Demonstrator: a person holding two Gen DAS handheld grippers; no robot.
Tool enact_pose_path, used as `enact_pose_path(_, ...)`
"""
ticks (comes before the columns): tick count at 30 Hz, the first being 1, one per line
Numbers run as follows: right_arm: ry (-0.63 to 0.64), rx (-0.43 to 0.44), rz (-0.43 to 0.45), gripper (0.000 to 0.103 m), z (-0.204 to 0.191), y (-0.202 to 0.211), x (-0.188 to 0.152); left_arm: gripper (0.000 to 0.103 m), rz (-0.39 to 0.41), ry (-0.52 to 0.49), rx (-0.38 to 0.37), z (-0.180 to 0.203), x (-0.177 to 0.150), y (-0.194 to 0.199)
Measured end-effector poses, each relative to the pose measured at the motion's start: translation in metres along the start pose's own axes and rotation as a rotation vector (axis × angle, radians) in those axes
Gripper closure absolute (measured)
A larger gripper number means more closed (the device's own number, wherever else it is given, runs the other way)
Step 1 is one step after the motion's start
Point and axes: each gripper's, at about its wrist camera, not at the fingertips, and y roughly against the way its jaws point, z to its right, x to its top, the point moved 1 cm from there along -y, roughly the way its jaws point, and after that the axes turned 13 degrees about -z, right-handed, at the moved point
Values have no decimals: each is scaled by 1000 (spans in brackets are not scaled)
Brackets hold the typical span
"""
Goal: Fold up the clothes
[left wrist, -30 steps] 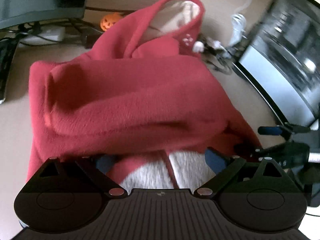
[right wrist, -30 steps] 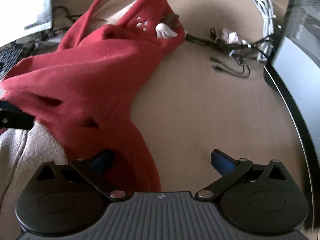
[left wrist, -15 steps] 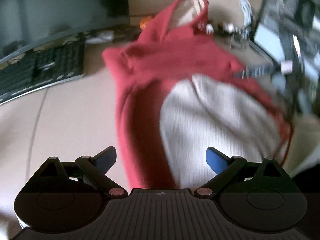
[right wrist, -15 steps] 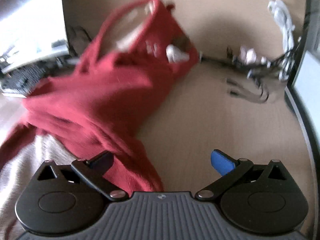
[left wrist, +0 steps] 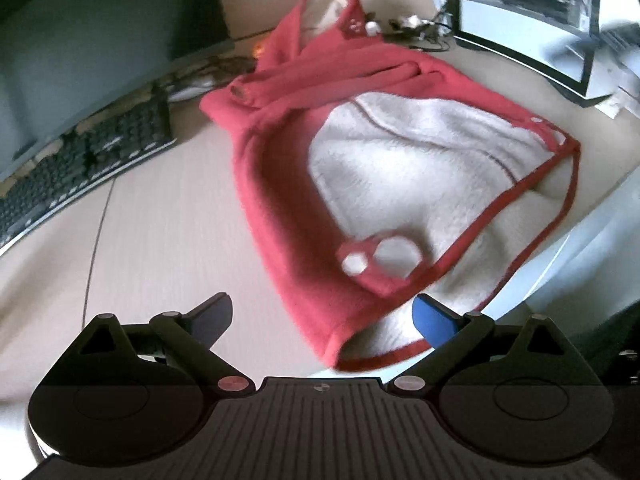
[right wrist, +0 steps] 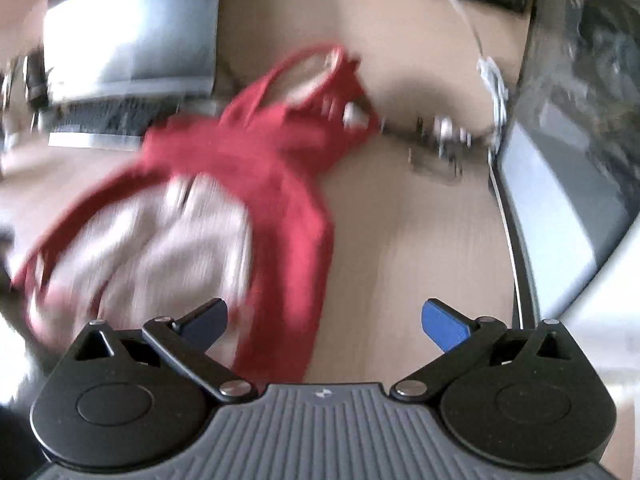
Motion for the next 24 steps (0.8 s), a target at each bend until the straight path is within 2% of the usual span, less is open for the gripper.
enact_pose_path(2, -2, -27, -50, 0, -10, 0, -27, 4, 4, 3, 28, -4, -5, 1)
enact_pose_path(5, -44, -87, -52, 0, -23, -11, -42, 4, 12, -2, 60, -10, -10, 4)
enact_pose_path(8, -92, -145, -45, 0, -32, -25, -44, 4, 2, -30, 67, -11, -12, 1)
enact_pose_path(11, -96, -254, -50, 0, -40, -39, -43, 4, 2, -72, 87, -5, -15, -3)
enact_pose_path(12, -104, -267, -53, 0, -40, -42, -43, 4, 7, -77, 103, -4, -16, -4)
enact_pose_path(15, -136, -284, -40, 0, -34, -46, -41, 3, 17, -62, 156, -5, -16, -6)
enact_pose_path(19, -167, -316, -12, 0, -26, -45, -36, 3, 34, -20, 160, -17, -11, 2)
enact_pose_path(22, -215, -253, 34, 0, -10, -16, -33, 3, 60, -5, 160, -30, -4, 15)
enact_pose_path(24, -236, -216, 54, 0, -2, -1, -27, 2, 79, 47, 140, -48, 4, 28)
